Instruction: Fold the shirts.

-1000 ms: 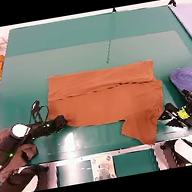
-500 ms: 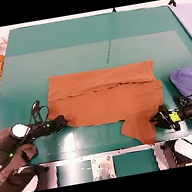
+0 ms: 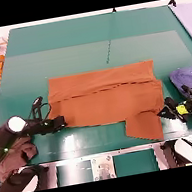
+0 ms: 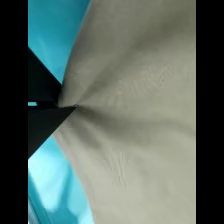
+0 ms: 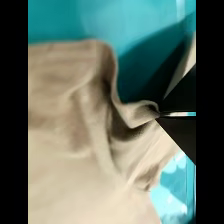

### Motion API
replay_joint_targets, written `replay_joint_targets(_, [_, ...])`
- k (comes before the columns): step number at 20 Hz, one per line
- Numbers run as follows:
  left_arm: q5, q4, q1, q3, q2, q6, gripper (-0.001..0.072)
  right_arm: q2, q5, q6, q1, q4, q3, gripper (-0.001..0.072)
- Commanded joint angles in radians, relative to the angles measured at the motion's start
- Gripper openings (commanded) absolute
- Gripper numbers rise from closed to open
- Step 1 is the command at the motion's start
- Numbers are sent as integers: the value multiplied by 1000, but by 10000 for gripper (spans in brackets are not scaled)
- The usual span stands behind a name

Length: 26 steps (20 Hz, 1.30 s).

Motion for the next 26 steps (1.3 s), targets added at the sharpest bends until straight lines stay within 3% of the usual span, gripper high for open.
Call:
replay_joint_targets(1, [-230,245,1,163,1,-106,21,73,72,81,4,-82,50,17])
replay_joint_targets(8, [-260,276,0,451,-99,-29,21,8,21,50,91,141,294,17])
replay_joint_targets(15, [-243,327,2,855,-521,58,22,-358,-111,59,225,203,666,17])
replay_joint_targets(21, [-78,298,2,1103,-869,140,23,-706,-221,62,291,245,826,19])
replay_joint_targets(22, [-56,299,2,1114,-897,140,122,-745,-235,62,290,249,840,114])
replay_joint_targets(23, [-36,313,5,1114,-902,140,520,-772,-233,61,283,248,861,293])
replay_joint_targets(24, [-22,338,14,1126,-898,134,701,-782,-217,45,271,248,889,334])
replay_joint_targets(25, [-48,372,29,1160,-897,132,649,-782,-184,11,250,248,927,334])
replay_joint_targets(26, [-112,408,49,1209,-897,132,648,-782,-133,-18,228,247,970,337])
